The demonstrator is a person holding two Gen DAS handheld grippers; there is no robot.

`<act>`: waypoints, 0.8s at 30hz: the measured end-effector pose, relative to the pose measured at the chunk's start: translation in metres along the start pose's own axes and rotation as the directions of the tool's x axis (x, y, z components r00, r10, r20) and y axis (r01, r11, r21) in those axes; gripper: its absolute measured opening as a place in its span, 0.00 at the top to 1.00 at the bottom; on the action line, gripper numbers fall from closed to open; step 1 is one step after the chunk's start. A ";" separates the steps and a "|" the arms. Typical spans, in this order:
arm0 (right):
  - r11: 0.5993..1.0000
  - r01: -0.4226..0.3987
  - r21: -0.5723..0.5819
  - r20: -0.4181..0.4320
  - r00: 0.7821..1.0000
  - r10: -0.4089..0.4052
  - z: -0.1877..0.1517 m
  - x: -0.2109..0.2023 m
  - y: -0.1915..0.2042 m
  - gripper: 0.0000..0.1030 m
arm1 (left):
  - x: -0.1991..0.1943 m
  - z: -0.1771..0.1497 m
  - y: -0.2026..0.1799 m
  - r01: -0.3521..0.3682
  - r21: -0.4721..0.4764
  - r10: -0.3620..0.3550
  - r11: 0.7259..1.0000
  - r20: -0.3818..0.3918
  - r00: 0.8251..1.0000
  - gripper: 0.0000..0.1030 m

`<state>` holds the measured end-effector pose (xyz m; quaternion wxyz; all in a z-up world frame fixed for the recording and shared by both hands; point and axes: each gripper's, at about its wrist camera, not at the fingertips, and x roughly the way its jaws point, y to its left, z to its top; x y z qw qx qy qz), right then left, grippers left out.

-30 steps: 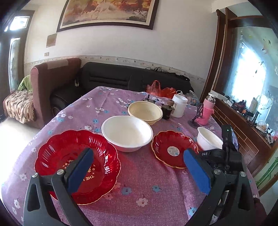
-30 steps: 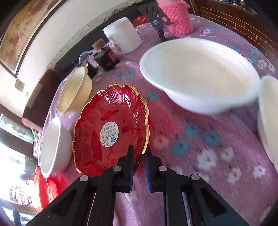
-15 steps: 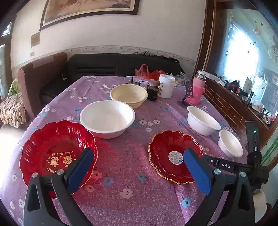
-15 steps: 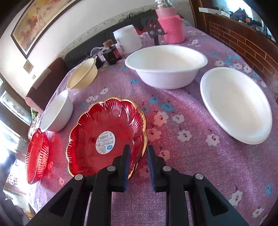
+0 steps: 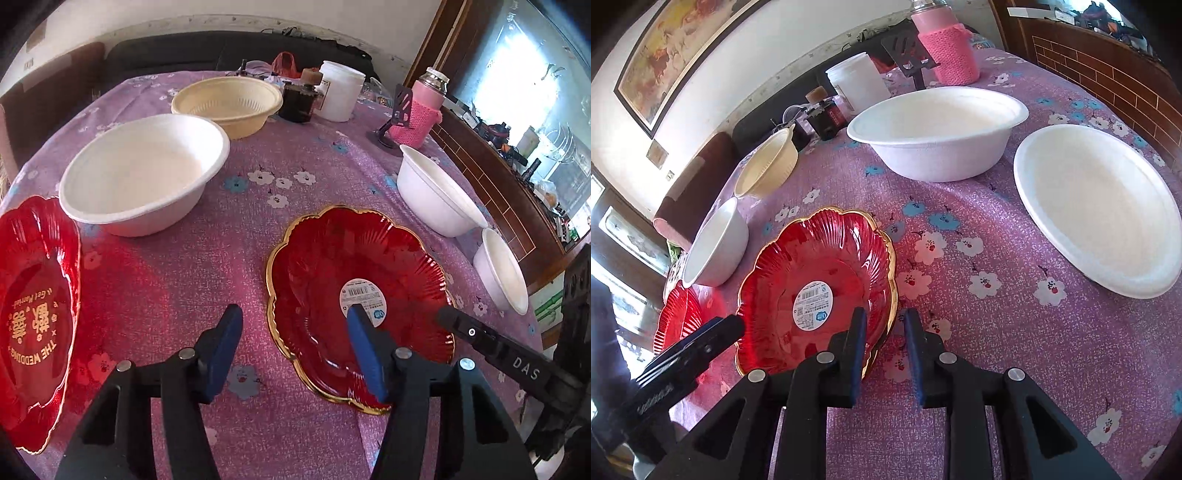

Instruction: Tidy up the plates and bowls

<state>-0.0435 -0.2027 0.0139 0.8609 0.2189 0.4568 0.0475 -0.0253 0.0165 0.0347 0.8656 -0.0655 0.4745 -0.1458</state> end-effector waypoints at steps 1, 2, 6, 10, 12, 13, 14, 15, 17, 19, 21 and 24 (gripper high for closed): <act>1.000 -0.002 0.001 -0.002 1.000 0.002 0.001 0.002 0.000 0.79 | 0.005 0.003 0.002 0.008 -0.012 -0.008 1.000 -0.010 1.000 0.44; 1.000 -0.005 0.002 -0.005 1.000 0.005 0.002 0.004 0.001 0.79 | 0.008 0.004 0.003 0.019 -0.021 -0.020 1.000 -0.016 1.000 0.44; 0.999 -0.030 0.025 -0.029 0.999 0.030 0.005 0.015 0.001 0.79 | 0.025 0.013 0.005 0.020 -0.052 -0.022 0.998 -0.032 0.999 0.44; 0.999 -0.028 0.033 -0.025 0.999 0.029 0.007 0.021 0.003 0.79 | 0.031 0.016 -0.007 -0.029 0.003 0.029 1.000 -0.015 0.999 0.37; 0.999 -0.024 0.031 -0.021 0.999 0.025 0.007 0.021 0.004 0.79 | 0.034 0.015 -0.013 -0.036 0.017 0.036 0.999 -0.009 0.999 0.29; 0.999 -0.024 0.029 -0.019 1.000 0.024 0.007 0.021 0.004 0.79 | 0.035 0.015 -0.015 -0.036 0.022 0.036 0.999 -0.006 0.999 0.23; 0.999 -0.024 0.030 -0.018 1.000 0.024 0.008 0.022 0.005 0.79 | 0.037 0.013 -0.019 -0.036 0.031 0.036 0.999 -0.004 0.999 0.18; 0.999 -0.025 0.031 -0.016 1.000 0.025 0.008 0.022 0.005 0.79 | 0.039 0.014 -0.021 -0.039 0.042 0.040 0.998 -0.003 0.999 0.17; 0.999 -0.025 0.032 -0.014 1.000 0.025 0.008 0.022 0.004 0.79 | 0.042 0.012 -0.027 -0.037 0.066 0.037 0.997 -0.001 0.999 0.15; 0.999 -0.024 0.029 -0.011 1.000 0.024 0.008 0.022 0.005 0.79 | 0.042 0.011 -0.030 -0.029 0.083 0.030 0.996 -0.003 1.000 0.16; 0.999 -0.023 0.026 -0.007 1.000 0.023 0.008 0.022 0.005 0.79 | 0.041 0.012 -0.030 -0.031 0.079 0.032 0.996 -0.003 0.999 0.23; 1.000 -0.003 0.021 0.005 1.000 0.002 0.007 0.021 0.005 0.77 | 0.039 0.013 -0.026 -0.094 0.082 0.094 0.992 0.005 0.996 0.58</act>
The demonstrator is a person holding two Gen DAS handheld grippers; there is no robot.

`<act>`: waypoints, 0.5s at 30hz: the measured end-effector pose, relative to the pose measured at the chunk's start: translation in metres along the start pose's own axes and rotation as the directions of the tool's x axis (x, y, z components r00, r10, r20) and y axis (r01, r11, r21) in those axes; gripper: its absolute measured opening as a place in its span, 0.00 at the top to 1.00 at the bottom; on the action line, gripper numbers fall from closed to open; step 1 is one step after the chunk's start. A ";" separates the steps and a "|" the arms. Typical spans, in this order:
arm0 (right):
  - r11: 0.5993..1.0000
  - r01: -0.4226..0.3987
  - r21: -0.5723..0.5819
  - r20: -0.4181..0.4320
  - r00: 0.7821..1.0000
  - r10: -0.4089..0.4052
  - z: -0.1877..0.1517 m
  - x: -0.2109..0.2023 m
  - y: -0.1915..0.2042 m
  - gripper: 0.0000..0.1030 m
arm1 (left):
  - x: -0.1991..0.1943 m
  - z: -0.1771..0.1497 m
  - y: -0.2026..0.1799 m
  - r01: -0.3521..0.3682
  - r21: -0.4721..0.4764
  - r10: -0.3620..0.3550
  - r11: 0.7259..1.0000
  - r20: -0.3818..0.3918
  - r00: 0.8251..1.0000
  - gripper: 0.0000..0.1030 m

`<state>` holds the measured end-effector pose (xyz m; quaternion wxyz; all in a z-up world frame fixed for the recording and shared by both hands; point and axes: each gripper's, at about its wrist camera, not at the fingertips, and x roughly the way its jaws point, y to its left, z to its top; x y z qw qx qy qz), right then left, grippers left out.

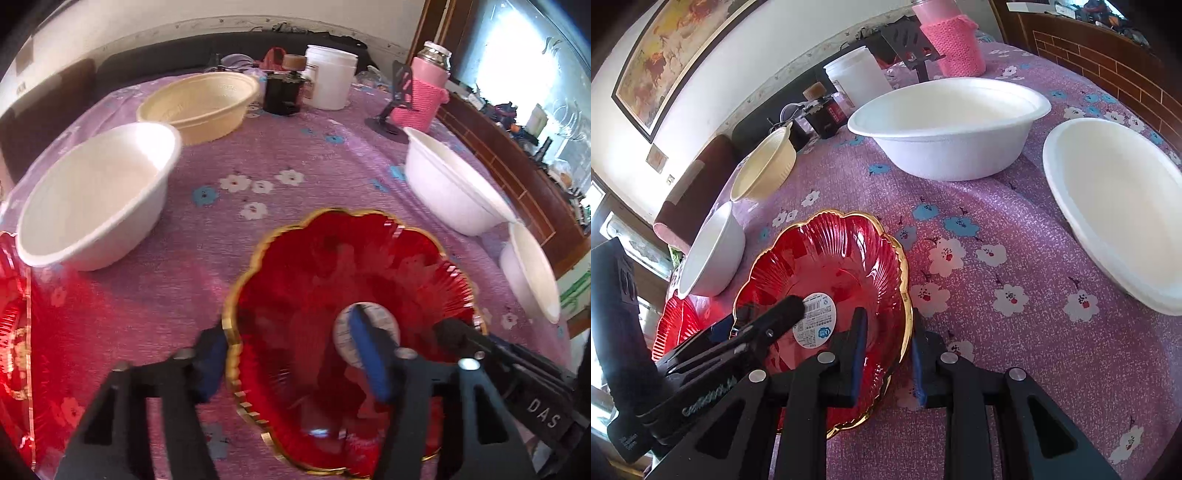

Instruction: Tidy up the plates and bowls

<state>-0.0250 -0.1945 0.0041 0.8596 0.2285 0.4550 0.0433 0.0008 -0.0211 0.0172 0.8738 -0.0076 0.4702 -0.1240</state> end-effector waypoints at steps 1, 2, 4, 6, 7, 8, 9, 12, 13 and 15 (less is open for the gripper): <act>1.000 0.012 -0.002 0.005 1.000 -0.012 0.000 0.000 0.000 0.78 | 0.000 0.000 0.003 -0.004 -0.008 0.004 1.000 0.000 1.000 0.70; 1.000 0.014 0.001 0.009 1.000 -0.014 0.000 -0.001 -0.001 0.78 | -0.001 0.001 0.009 -0.004 -0.027 0.004 1.000 -0.005 1.000 0.80; 1.000 0.009 0.012 0.015 1.000 -0.009 -0.001 -0.003 -0.004 0.82 | -0.002 0.001 0.017 0.015 -0.060 -0.016 0.998 -0.011 1.000 0.82; 1.000 0.002 0.019 0.022 1.000 -0.003 -0.002 -0.006 -0.006 0.87 | -0.005 0.000 0.019 0.011 -0.075 -0.011 0.997 -0.005 1.000 0.82; 1.000 -0.007 0.021 0.029 1.000 0.006 -0.003 -0.008 -0.005 0.88 | -0.008 -0.001 0.019 0.002 -0.072 -0.002 0.997 0.004 1.000 0.82; 1.000 -0.011 0.018 0.037 0.999 0.011 -0.004 -0.011 -0.004 0.88 | -0.012 -0.002 0.017 -0.004 -0.070 0.005 0.998 0.019 1.000 0.82; 1.000 -0.012 0.011 0.050 0.999 0.011 -0.004 -0.015 -0.002 0.88 | -0.016 -0.003 0.017 -0.003 -0.071 0.005 0.997 0.031 0.999 0.82; 1.000 -0.020 -0.008 0.082 0.996 0.021 -0.005 -0.026 0.003 0.88 | -0.033 -0.006 0.018 -0.004 -0.076 0.010 0.997 0.078 0.997 0.82; 0.999 -0.029 -0.013 0.092 0.995 0.030 -0.005 -0.032 0.005 0.88 | -0.039 -0.007 0.019 -0.004 -0.078 0.011 0.997 0.090 0.996 0.82; 0.999 -0.038 -0.028 0.108 0.993 0.041 -0.004 -0.040 0.011 0.88 | -0.052 -0.007 0.020 0.001 -0.084 0.009 0.996 0.118 0.993 0.82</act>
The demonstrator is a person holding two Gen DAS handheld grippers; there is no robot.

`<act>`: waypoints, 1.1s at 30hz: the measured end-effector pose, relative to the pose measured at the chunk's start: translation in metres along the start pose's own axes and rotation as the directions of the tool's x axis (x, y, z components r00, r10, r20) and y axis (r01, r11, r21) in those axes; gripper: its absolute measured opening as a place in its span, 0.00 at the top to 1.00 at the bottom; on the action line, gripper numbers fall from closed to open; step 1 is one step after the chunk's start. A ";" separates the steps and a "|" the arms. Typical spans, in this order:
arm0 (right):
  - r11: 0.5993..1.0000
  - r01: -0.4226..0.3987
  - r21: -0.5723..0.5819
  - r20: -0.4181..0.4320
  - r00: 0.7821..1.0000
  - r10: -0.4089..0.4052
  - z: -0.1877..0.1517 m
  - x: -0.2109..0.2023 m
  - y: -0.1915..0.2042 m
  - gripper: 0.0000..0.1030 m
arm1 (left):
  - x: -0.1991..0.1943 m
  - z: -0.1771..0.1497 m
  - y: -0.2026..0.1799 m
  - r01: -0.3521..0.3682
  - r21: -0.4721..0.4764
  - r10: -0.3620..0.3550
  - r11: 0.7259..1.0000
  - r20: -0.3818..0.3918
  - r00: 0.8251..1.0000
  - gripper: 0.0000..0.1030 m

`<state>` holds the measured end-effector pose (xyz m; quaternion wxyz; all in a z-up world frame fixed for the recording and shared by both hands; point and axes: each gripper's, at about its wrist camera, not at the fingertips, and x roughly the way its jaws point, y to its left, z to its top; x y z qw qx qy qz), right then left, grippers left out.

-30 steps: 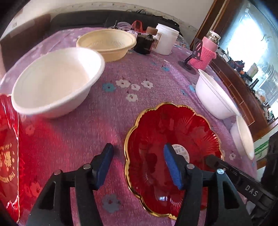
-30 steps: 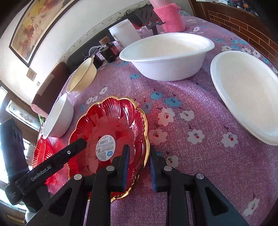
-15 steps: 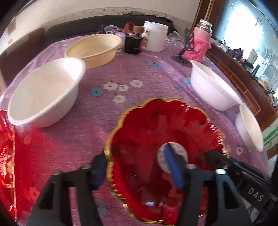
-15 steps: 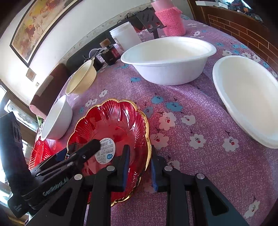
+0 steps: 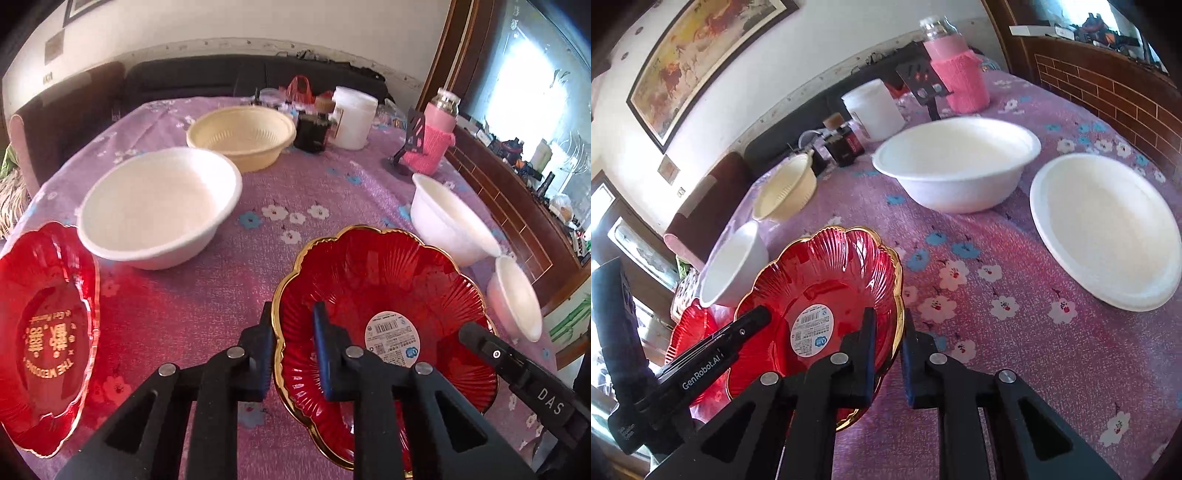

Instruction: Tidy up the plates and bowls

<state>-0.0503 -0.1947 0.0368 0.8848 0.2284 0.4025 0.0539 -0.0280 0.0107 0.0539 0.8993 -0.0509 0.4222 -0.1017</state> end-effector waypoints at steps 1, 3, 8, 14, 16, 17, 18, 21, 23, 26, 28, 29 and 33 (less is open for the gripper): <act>1.000 -0.006 -0.008 0.007 1.000 0.006 0.000 -0.004 0.003 0.87 | -0.007 0.000 0.002 0.001 -0.005 -0.001 1.000 0.014 1.000 0.82; 1.000 -0.023 -0.021 0.016 1.000 0.024 0.001 -0.010 0.010 0.87 | -0.023 0.001 0.007 0.003 -0.017 -0.002 1.000 0.047 0.999 0.82; 0.995 -0.073 -0.061 0.020 0.997 0.074 0.000 -0.022 0.035 0.87 | -0.064 -0.001 0.024 -0.015 -0.041 0.020 0.999 0.134 0.991 0.82; 0.982 -0.127 -0.136 0.007 0.992 0.129 0.000 -0.027 0.080 0.87 | -0.099 -0.003 0.063 -0.040 -0.119 0.062 0.992 0.191 0.980 0.82; 0.975 -0.142 -0.174 -0.002 0.990 0.143 -0.001 -0.026 0.102 0.87 | -0.107 -0.003 0.080 -0.054 -0.152 0.084 0.987 0.204 0.975 0.82; 0.971 -0.148 -0.187 -0.008 0.989 0.149 -0.001 -0.024 0.110 0.87 | -0.112 -0.004 0.089 -0.061 -0.171 0.097 0.983 0.211 0.973 0.82; 0.965 -0.159 -0.207 -0.016 0.987 0.159 -0.002 -0.021 0.123 0.87 | -0.117 -0.005 0.100 -0.069 -0.190 0.111 0.979 0.217 0.970 0.82; 0.950 -0.190 -0.248 -0.048 0.982 0.184 -0.007 -0.010 0.158 0.87 | -0.126 -0.008 0.129 -0.105 -0.245 0.162 0.964 0.224 0.961 0.82; 0.940 -0.207 -0.270 -0.069 0.978 0.195 -0.011 -0.001 0.177 0.87 | -0.129 -0.011 0.151 -0.126 -0.286 0.193 0.950 0.220 0.956 0.82; 0.923 -0.226 -0.310 -0.106 0.973 0.203 -0.020 0.018 0.211 0.87 | -0.128 -0.016 0.179 -0.152 -0.337 0.228 0.929 0.199 0.953 0.82; 0.915 -0.235 -0.327 -0.128 0.971 0.204 -0.024 0.031 0.227 0.87 | -0.125 -0.021 0.198 -0.170 -0.365 0.248 0.915 0.180 0.952 0.82; 0.911 -0.240 -0.337 -0.140 0.969 0.203 -0.028 0.039 0.236 0.87 | -0.122 -0.023 0.207 -0.180 -0.379 0.258 0.908 0.165 0.952 0.82; 0.902 -0.239 -0.360 -0.173 0.967 0.187 -0.038 0.065 0.256 0.87 | -0.110 -0.029 0.234 -0.207 -0.411 0.277 0.888 0.118 0.953 0.82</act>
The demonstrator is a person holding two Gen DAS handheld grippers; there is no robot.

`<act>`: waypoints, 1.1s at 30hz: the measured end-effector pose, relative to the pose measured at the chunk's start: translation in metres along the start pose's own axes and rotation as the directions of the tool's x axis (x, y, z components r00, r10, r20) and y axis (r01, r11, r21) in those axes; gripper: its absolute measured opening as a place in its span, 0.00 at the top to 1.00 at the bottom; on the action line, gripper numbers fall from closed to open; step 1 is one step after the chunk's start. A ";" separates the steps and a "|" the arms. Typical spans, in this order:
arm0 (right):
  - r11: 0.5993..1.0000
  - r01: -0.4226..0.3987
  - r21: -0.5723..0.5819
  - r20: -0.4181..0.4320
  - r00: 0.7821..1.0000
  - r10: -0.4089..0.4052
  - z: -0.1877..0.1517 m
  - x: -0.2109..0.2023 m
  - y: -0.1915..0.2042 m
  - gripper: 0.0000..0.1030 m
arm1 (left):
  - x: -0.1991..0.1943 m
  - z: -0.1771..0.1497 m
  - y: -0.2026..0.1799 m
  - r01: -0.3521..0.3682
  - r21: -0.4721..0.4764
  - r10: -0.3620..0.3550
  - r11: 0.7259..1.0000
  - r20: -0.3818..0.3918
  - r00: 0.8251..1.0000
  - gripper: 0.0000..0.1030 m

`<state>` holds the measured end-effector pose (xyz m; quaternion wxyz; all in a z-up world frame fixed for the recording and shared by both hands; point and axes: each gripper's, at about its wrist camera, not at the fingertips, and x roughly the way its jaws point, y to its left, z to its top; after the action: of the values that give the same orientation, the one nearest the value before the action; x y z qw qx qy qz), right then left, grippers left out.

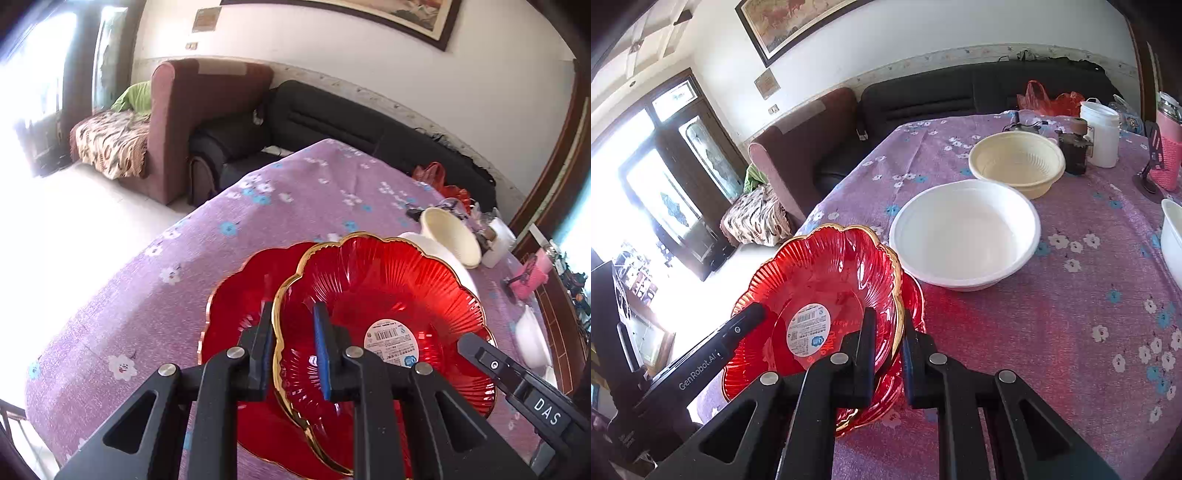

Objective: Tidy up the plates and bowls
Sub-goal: 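Lower the red plate onto the wedding plate and open the right gripper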

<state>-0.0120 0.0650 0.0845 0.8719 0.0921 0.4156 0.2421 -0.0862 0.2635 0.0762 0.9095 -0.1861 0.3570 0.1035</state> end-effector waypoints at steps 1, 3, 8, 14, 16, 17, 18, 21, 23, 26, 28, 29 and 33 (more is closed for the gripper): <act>1.000 0.003 -0.006 -0.012 1.000 -0.003 -0.001 0.008 0.002 0.87 | 0.003 0.000 0.004 -0.007 -0.005 0.007 1.000 -0.008 1.000 0.82; 1.000 0.011 -0.005 -0.035 0.999 -0.011 -0.001 0.023 0.001 0.87 | 0.012 -0.001 0.009 -0.027 -0.001 0.027 1.000 -0.025 0.999 0.82; 1.000 0.025 0.007 -0.083 0.996 -0.024 -0.005 0.053 -0.008 0.87 | 0.025 -0.005 0.013 -0.061 0.003 0.062 0.998 -0.054 0.997 0.81; 0.998 0.060 -0.035 -0.079 0.995 -0.063 -0.010 0.069 -0.004 0.84 | 0.028 -0.003 0.013 -0.076 0.009 0.076 0.997 -0.041 0.996 0.68; 0.993 0.097 -0.065 -0.054 0.994 -0.100 -0.010 0.073 0.000 0.82 | 0.023 -0.001 0.012 -0.068 0.008 0.068 0.998 -0.024 0.997 0.60; 0.991 0.108 -0.075 -0.044 0.993 -0.111 -0.011 0.072 0.002 0.77 | 0.019 0.000 0.012 -0.070 0.009 0.070 0.998 -0.007 0.998 0.54; 0.990 0.113 -0.087 -0.036 0.992 -0.117 -0.010 0.073 0.003 0.75 | 0.016 0.001 0.011 -0.069 0.011 0.069 0.998 0.004 0.998 0.51; 0.992 0.088 -0.087 -0.032 0.995 -0.091 -0.010 0.071 0.005 0.64 | 0.006 0.003 0.009 -0.076 0.008 0.076 0.997 0.045 0.996 0.46; 0.993 0.082 -0.089 -0.014 0.996 -0.083 -0.010 0.066 0.005 0.60 | -0.003 0.004 0.008 -0.073 0.003 0.073 0.997 0.069 0.995 0.43; 0.992 0.085 -0.089 0.027 0.996 -0.083 -0.011 0.053 0.004 0.54 | -0.018 0.003 0.005 -0.068 -0.004 0.068 0.998 0.102 0.992 0.35; 0.995 0.072 -0.071 0.057 0.996 -0.068 -0.012 0.042 0.000 0.54 | -0.026 0.003 0.001 -0.072 -0.004 0.072 0.997 0.127 0.989 0.31; 0.996 0.068 -0.064 0.069 0.996 -0.063 -0.014 0.035 -0.001 0.54 | -0.031 0.002 0.000 -0.079 -0.005 0.079 0.997 0.143 0.987 0.27; 0.998 0.064 -0.024 0.124 0.990 -0.061 -0.015 0.011 -0.013 0.48 | -0.036 0.003 -0.005 -0.095 -0.009 0.095 0.995 0.150 0.984 0.20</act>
<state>-0.0128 0.0592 0.0630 0.9042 0.0816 0.3603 0.2143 -0.1087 0.2579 0.1041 0.9277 -0.1613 0.2958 0.1608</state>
